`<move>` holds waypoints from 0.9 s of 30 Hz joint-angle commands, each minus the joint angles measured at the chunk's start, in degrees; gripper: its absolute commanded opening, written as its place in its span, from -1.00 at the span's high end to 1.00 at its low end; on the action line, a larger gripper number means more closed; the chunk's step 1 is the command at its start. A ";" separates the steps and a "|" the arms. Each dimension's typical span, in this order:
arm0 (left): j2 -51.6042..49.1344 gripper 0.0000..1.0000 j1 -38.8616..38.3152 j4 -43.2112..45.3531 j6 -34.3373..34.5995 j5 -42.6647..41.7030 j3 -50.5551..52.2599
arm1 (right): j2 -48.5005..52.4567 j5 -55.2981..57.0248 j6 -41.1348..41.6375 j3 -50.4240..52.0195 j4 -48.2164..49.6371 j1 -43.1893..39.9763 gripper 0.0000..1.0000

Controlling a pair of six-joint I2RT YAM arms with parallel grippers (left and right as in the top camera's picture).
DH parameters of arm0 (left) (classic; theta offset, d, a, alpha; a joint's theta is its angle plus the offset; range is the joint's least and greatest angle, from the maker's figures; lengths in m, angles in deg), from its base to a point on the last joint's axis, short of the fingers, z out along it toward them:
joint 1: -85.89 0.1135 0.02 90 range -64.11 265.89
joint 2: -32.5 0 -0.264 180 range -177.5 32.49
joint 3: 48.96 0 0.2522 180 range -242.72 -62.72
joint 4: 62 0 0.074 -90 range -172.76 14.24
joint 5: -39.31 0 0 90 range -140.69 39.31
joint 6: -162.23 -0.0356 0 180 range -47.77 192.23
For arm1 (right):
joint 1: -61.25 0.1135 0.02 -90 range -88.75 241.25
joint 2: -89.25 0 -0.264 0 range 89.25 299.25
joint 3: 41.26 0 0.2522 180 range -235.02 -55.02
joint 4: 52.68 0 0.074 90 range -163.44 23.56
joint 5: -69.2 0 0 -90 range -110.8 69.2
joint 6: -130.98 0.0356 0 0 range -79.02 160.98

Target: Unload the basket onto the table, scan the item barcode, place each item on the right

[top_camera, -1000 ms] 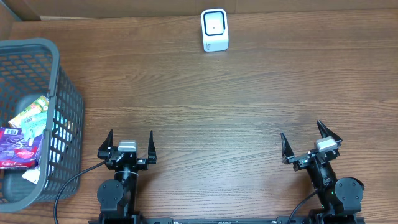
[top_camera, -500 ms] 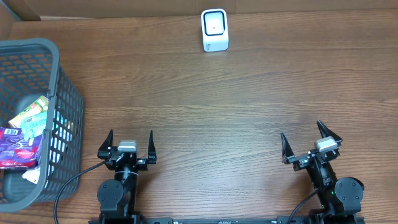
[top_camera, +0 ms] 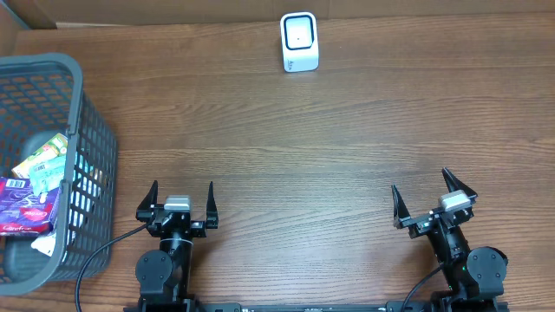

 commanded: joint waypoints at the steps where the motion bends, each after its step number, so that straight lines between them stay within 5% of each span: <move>1: 0.17 -0.99 -0.26 0.02 -1.51 0.74 0.22 | -0.68 0.42 -0.20 0.59 0.57 0.26 -1.00; 27: 0.17 -0.99 -0.26 0.24 4.33 0.83 -1.88 | -0.68 0.42 1.95 -1.33 0.57 0.26 -1.00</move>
